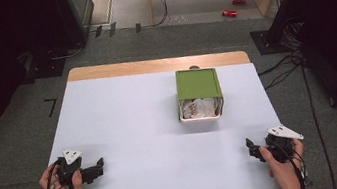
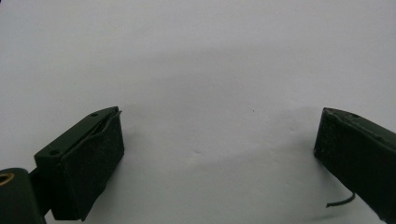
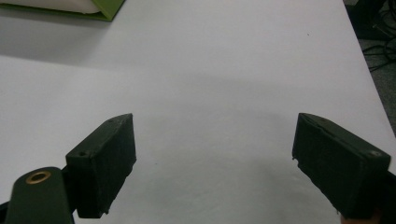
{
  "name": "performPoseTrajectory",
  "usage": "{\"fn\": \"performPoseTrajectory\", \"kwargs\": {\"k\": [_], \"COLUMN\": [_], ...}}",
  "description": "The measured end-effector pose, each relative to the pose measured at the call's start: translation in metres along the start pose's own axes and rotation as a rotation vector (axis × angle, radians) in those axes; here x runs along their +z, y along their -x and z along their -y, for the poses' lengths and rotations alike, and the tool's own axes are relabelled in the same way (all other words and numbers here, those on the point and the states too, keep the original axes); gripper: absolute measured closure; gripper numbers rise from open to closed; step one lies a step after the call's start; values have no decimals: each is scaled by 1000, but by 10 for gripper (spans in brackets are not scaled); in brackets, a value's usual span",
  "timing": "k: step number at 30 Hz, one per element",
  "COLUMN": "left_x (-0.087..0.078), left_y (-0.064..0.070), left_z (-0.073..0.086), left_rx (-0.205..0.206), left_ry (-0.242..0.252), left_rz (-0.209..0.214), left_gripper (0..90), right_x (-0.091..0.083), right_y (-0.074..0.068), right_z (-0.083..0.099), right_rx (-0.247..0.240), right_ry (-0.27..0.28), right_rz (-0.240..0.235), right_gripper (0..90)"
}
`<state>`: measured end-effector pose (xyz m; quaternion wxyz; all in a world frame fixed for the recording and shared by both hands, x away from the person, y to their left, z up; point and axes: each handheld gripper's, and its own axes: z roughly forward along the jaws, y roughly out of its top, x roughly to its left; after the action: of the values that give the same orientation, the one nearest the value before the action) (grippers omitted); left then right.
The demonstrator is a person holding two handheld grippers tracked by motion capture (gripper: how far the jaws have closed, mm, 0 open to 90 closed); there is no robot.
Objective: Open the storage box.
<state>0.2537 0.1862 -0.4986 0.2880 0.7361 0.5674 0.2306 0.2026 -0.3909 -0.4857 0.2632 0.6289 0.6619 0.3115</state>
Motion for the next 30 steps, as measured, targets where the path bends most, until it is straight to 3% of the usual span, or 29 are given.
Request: {"fn": "performPoseTrajectory", "kwargs": {"k": [14, 30], "left_x": [0, 0], "left_y": [0, 0], "left_z": [0, 0], "left_rx": [-1, 1], "left_ry": [0, 0], "left_rz": [0, 0], "left_gripper": [17, 17], "right_x": [-8, -5], "right_y": [-16, -36], "right_z": [-20, -43], "right_rx": [-8, -33], "right_ry": [5, 22], "right_rz": [-19, -50], "right_gripper": [135, 135]}}
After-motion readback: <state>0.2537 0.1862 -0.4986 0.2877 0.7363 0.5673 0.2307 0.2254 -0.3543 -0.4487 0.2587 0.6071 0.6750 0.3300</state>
